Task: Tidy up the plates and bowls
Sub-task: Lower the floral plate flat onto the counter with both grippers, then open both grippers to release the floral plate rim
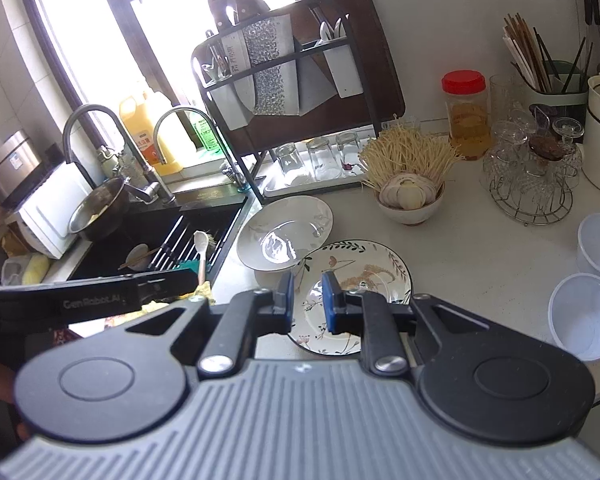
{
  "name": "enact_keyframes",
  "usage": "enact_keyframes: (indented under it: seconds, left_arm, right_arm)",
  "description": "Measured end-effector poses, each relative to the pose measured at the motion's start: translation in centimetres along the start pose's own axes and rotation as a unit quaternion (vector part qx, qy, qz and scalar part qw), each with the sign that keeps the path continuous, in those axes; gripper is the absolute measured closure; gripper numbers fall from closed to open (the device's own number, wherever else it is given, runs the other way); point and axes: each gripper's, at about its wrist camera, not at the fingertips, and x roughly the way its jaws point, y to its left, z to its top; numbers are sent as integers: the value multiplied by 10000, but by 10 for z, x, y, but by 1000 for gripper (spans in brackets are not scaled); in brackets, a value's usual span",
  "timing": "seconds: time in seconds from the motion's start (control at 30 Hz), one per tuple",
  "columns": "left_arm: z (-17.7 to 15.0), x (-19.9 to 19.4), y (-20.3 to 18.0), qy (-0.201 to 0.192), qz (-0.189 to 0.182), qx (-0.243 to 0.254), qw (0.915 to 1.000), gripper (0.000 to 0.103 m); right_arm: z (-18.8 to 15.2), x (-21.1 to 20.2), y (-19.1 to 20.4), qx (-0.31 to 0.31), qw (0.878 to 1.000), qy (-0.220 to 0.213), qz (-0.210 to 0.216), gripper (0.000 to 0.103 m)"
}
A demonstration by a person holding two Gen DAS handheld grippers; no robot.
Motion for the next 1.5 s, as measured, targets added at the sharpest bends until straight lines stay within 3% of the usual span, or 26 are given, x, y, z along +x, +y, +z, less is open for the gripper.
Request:
enact_keyframes:
  seconds: [0.3,0.57,1.0,1.23,1.37,1.5]
  left_arm:
    - [-21,-13,-13,-99,254,-278,9992,79]
    - [-35,-21,-33,-274,221,-504,9981,79]
    - [-62,-31,-41,-146,563,-728,9956,79]
    - [-72,-34,-40,-205,647,-897,9937,79]
    - [-75,-31,-50,-148,634,-869,9941,79]
    - [-81,-33,-65,-146,575,-695,9958,79]
  right_arm:
    - [-4,-6,-8,-277,9990,142,309,84]
    - [-8,-18,-20,-420,9980,152,456,84]
    - [-22,-29,-27,-608,9953,228,719,84]
    - [-18,-35,-45,-368,9978,58,554,84]
    - [-20,-46,-51,-650,9967,-175,449,84]
    - [-28,-49,-57,-671,9967,-99,435,84]
